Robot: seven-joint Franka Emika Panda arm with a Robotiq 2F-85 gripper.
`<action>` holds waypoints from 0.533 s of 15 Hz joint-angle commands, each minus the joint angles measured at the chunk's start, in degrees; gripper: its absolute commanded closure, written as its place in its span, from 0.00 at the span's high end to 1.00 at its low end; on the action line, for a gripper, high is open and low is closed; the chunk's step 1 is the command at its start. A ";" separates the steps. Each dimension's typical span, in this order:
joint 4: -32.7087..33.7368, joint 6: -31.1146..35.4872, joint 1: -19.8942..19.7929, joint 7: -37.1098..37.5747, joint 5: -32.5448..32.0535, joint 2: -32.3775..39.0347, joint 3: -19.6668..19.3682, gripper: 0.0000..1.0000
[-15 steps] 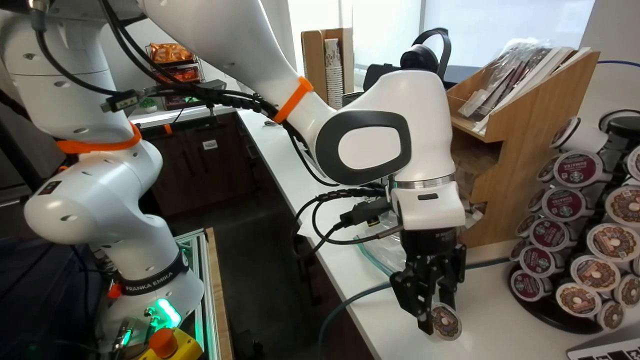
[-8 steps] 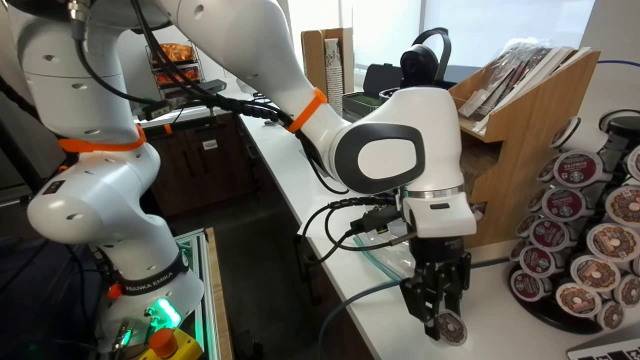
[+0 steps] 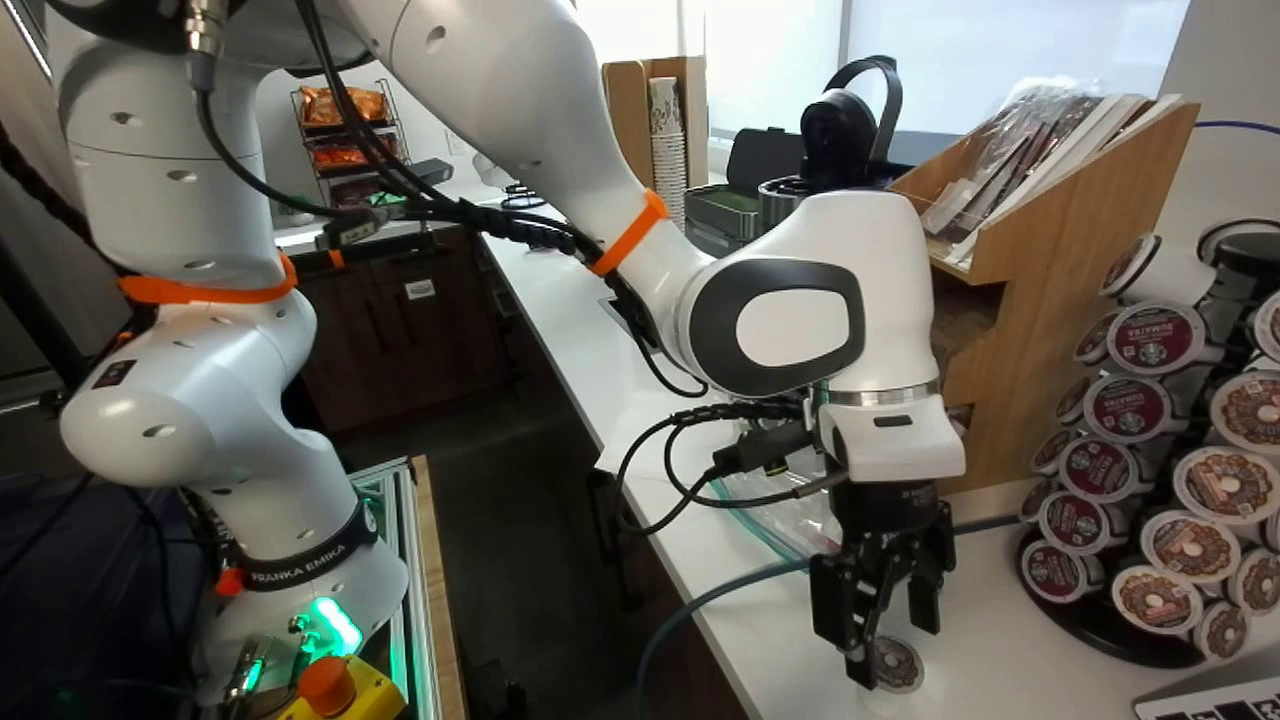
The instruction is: Remove the white container from the coffee making machine, put it on the countertop, pick up the paper cups and put them on the coffee making machine
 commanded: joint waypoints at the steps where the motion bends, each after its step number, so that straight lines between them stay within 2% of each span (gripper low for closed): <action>1: -0.04 1.18 1.30 1.47 -0.44 -0.08 -1.45 1.00; 8: -0.75 -0.12 0.50 -0.01 1.78 -4.64 -1.51 1.00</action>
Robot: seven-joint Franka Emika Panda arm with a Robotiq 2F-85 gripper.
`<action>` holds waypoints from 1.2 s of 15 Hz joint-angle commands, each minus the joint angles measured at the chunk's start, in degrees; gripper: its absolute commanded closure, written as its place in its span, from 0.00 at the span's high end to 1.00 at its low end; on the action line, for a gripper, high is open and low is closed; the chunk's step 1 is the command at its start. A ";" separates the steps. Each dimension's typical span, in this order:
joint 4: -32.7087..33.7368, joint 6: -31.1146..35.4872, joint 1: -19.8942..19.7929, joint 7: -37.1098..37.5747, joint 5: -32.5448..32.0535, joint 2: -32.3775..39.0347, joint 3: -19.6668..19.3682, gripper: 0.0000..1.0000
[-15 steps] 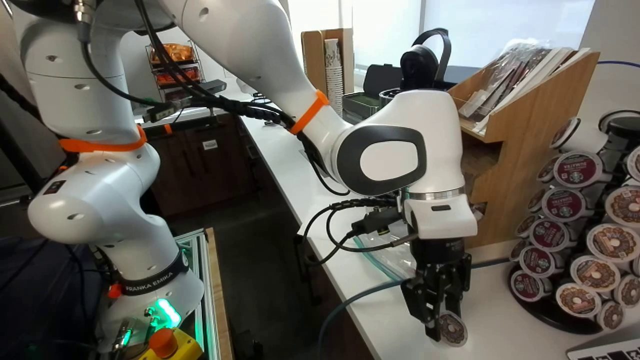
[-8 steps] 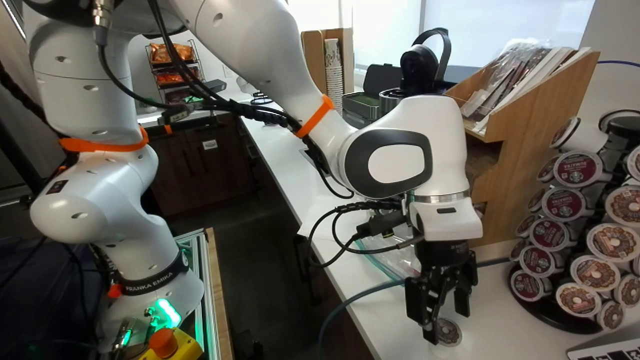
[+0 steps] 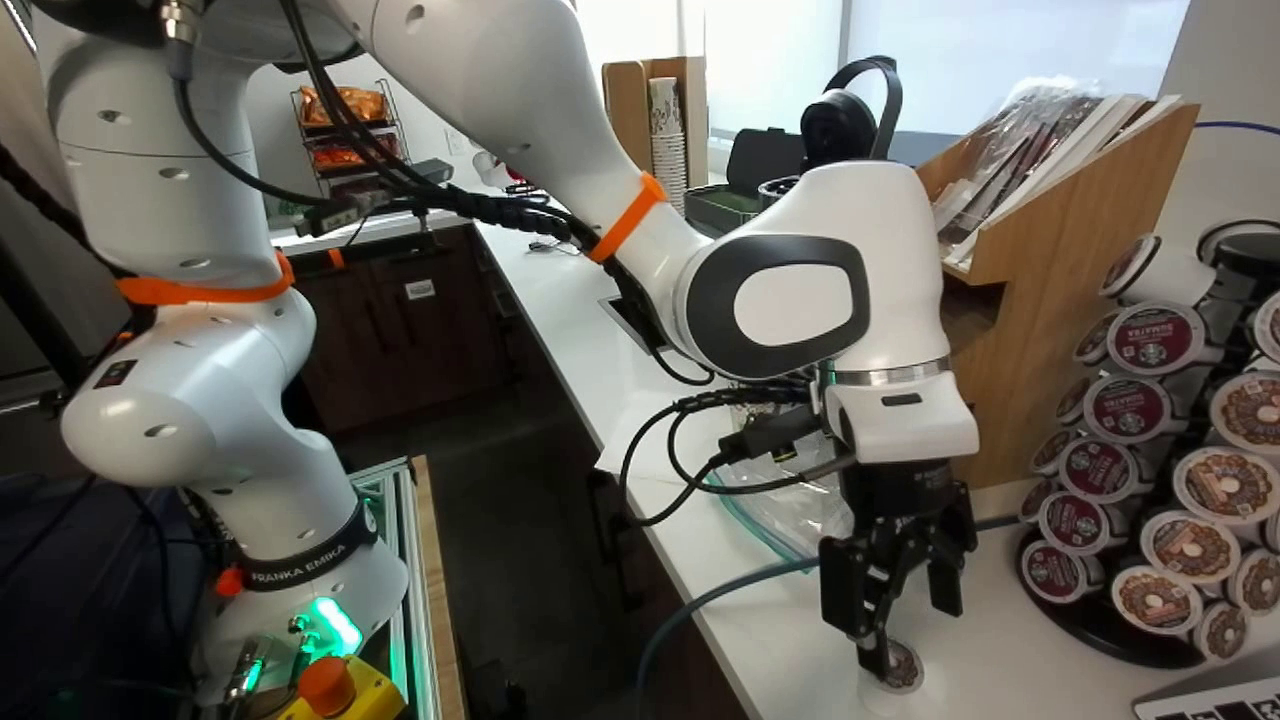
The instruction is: Remove the white container from the coffee making machine, put it on the countertop, pick up the paper cups and put them on the coffee making machine
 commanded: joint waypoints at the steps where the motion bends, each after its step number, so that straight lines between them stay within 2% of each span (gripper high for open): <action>1: -1.53 -0.22 -0.01 -0.13 1.68 -3.78 -0.58 1.00; 6: -3.42 -1.65 -0.68 -1.48 4.62 -9.61 0.32 1.00; 12: -8.15 -0.13 -2.27 -10.19 9.64 -18.31 1.87 1.00; 18: -11.27 -1.68 -4.90 -16.13 14.14 -25.87 3.40 1.00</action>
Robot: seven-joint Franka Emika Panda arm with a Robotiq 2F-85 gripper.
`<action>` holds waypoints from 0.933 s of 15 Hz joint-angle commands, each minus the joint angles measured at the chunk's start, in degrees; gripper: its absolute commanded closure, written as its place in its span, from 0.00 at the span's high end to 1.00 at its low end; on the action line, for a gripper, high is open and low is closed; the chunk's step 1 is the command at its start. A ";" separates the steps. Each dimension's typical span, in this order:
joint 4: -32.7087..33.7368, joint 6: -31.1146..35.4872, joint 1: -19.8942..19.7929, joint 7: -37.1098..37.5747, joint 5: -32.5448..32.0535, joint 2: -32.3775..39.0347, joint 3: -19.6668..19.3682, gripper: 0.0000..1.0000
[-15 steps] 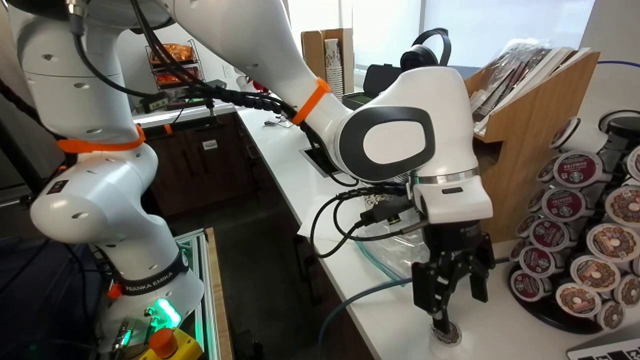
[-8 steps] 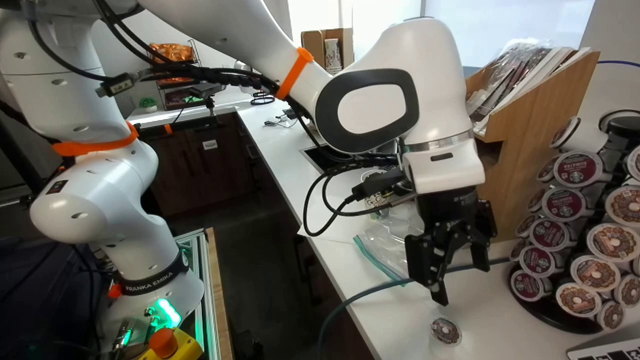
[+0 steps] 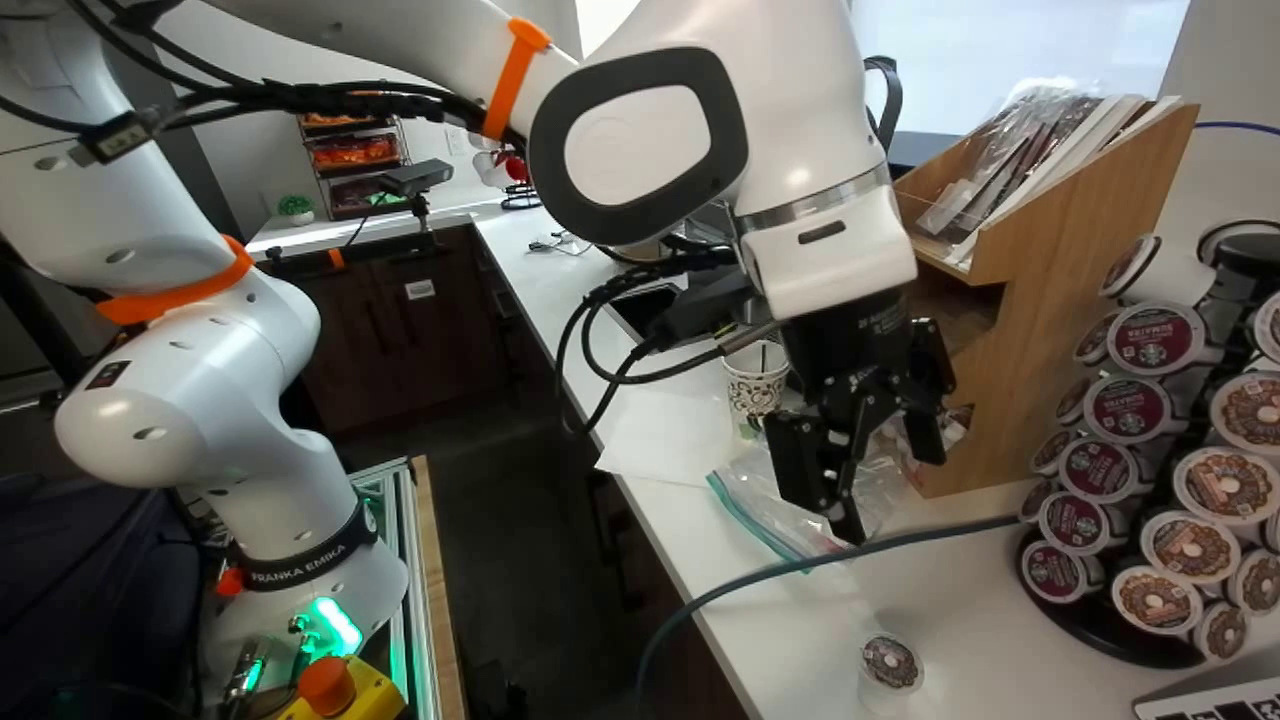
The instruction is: Remove the white container from the coffee making machine, put it on the countertop, pick up the paper cups and put them on the coffee making machine
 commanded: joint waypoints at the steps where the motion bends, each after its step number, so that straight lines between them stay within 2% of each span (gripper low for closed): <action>1: -3.43 -1.59 -2.49 -4.72 3.91 -5.73 1.55 1.00; 6: -4.02 -5.87 -3.78 -13.95 7.92 -9.12 2.05 1.00; 14: -4.31 -9.75 -4.70 -26.54 9.24 -12.14 3.45 1.00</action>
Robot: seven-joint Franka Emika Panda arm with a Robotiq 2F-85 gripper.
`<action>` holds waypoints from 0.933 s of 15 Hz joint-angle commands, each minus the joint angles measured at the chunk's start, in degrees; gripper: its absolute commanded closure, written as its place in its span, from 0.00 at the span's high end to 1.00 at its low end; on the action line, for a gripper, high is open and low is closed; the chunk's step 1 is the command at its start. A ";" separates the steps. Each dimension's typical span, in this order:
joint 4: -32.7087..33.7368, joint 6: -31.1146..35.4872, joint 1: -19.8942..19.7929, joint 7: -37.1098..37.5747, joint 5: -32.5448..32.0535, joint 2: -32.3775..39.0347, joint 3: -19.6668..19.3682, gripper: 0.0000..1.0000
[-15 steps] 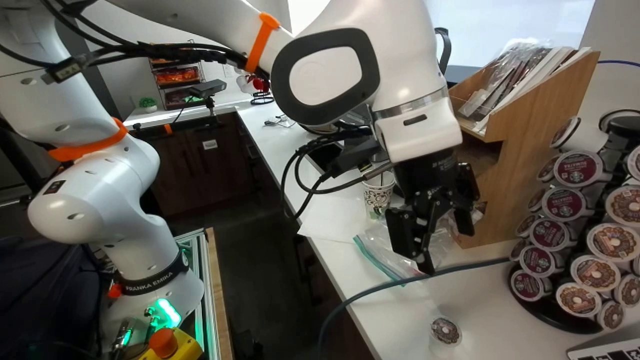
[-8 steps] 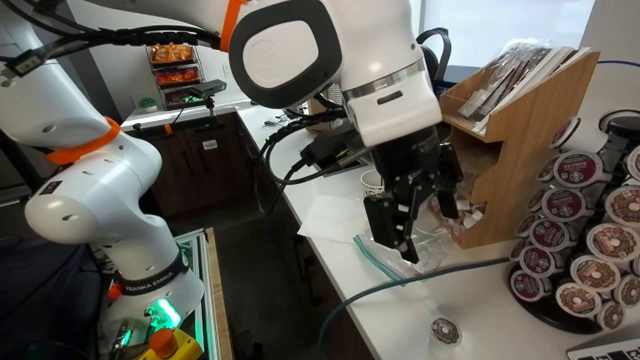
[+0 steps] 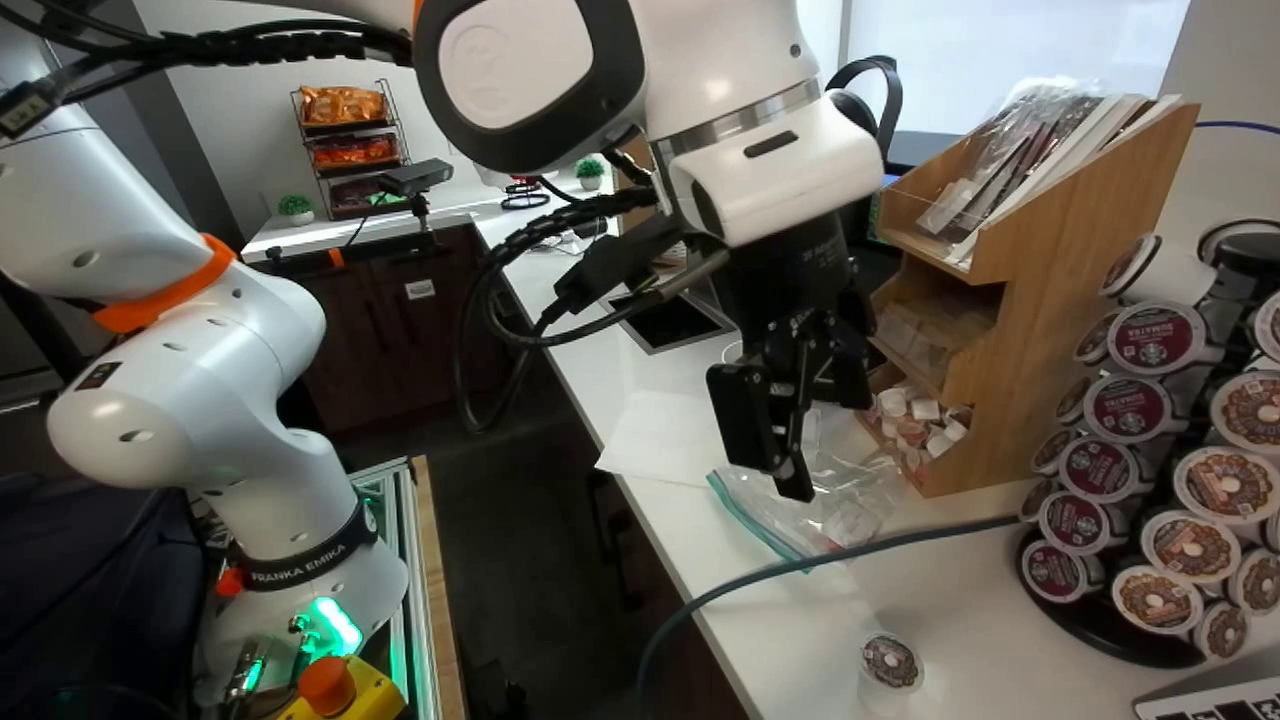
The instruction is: Remove the white container from the coffee making machine, put it on the countertop, pick up the paper cups and put them on the coffee making machine
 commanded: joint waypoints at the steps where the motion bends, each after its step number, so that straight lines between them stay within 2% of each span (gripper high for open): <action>1: -1.98 -1.78 -0.77 -6.49 2.42 -2.78 1.13 1.00; 7: -2.54 -4.36 0.69 -15.58 5.18 -4.24 1.78 1.00; 14: -2.00 -7.93 3.69 -19.81 8.24 -3.20 4.02 1.00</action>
